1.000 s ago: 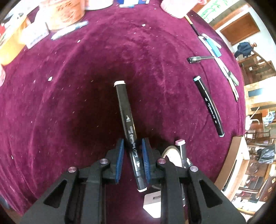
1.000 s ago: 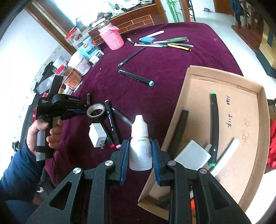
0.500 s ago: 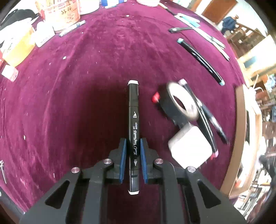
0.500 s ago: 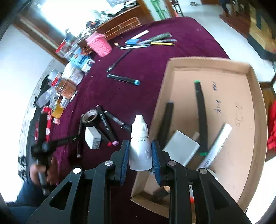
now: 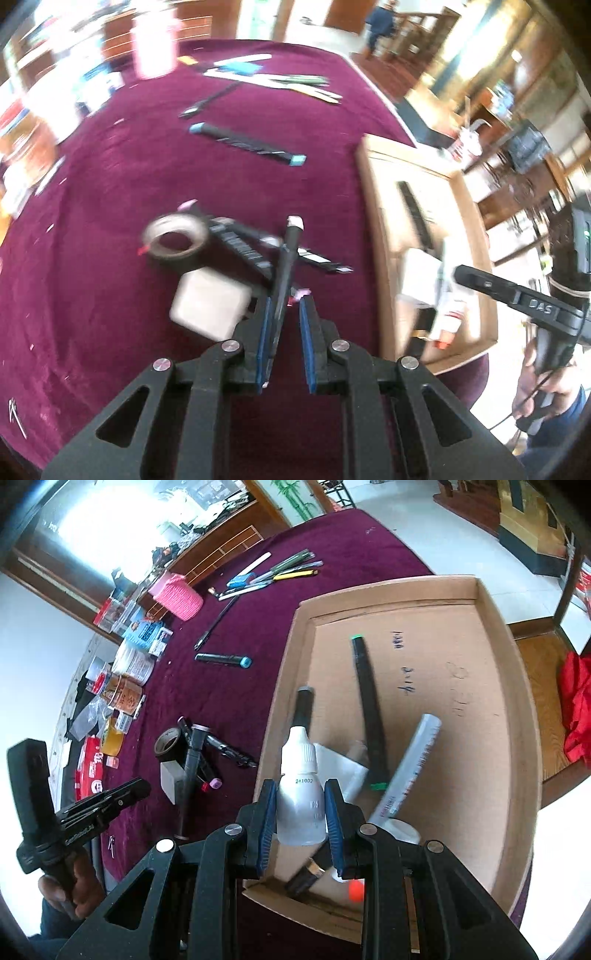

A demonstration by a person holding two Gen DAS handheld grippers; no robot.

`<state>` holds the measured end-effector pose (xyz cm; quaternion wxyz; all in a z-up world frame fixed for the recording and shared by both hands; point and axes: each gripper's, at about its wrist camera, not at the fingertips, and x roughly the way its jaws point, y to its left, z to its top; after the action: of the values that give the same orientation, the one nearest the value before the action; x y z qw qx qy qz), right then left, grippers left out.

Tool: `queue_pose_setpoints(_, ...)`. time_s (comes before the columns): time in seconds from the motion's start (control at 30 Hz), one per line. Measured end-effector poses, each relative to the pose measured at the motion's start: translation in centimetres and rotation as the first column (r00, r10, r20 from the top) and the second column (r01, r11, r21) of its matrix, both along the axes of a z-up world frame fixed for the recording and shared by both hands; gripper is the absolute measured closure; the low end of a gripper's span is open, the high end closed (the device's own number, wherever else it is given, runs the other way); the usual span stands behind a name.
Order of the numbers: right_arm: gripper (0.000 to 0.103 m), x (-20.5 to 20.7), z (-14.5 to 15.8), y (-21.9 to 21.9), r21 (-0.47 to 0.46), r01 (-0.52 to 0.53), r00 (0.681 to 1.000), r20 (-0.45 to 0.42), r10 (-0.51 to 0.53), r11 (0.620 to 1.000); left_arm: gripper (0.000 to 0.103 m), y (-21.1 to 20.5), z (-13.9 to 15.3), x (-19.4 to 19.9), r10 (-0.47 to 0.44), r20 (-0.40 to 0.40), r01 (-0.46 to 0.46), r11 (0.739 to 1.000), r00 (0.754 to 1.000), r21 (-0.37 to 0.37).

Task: Organize rigid objects
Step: 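Carry the dropper bottle and black marker into the box and open both grippers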

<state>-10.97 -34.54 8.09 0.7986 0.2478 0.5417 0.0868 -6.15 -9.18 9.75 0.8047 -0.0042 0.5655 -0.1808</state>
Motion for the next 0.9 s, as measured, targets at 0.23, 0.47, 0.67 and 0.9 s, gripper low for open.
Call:
queue_pose_setpoints(0.23,0.080,-1.7,0.5,-2.0,-0.002,0.014,1.000,0.012,-0.014,1.000,0.090,-3.6,0.5,0.0,-0.068,0.023,0.067,0.997,0.997,0.044)
queue_pose_setpoints(0.47,0.080,-2.4,1.2,-2.8,-0.014,0.002,0.999,0.043,-0.002,1.000,0.089,-4.0,-2.7,-0.8,-0.193,-0.113,0.197,0.980,0.975,0.028)
queue_pose_setpoints(0.67,0.080,-2.1,1.5,-3.1,-0.010,0.002,0.999,0.047,-0.002,1.000,0.073,-6.8,-5.1,-2.3,-0.258,-0.116,0.271,0.956,0.959,0.115)
queue_pose_setpoints(0.9,0.080,-2.0,1.8,-2.9,-0.012,-0.015,0.998,0.060,0.016,1.000,0.078,-8.2,-7.0,-1.6,-0.263,-0.095,0.278,0.939,0.960,0.203)
